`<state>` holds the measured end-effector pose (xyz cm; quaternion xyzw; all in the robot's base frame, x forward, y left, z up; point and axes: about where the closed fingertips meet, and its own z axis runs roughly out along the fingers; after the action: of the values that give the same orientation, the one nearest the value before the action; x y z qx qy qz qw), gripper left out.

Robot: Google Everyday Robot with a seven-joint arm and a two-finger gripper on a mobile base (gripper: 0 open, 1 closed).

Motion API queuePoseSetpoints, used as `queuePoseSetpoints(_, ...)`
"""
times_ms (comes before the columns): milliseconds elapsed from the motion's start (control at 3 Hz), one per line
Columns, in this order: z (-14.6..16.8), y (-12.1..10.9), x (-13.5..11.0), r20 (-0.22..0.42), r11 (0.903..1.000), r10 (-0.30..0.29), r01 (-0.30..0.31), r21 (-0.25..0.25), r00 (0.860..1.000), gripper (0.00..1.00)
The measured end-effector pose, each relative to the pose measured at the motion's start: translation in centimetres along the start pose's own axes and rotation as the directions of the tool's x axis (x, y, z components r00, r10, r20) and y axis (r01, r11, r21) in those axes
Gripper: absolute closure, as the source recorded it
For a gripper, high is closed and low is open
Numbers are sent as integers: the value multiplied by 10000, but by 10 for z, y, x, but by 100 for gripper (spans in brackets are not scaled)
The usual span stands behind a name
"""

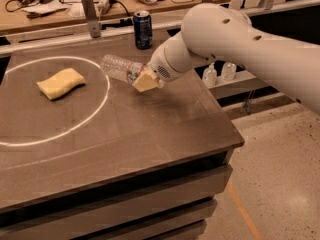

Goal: Move water bottle near sponge

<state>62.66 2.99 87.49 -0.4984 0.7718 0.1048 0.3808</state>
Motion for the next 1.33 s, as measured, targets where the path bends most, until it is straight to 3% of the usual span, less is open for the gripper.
queuePoseSetpoints(667,39,5,-26,-85,9992,-212,209,-330,9997,100)
queuePoseSetpoints(1333,59,13,-42,-214,9984,-303,292,-488,9993,56)
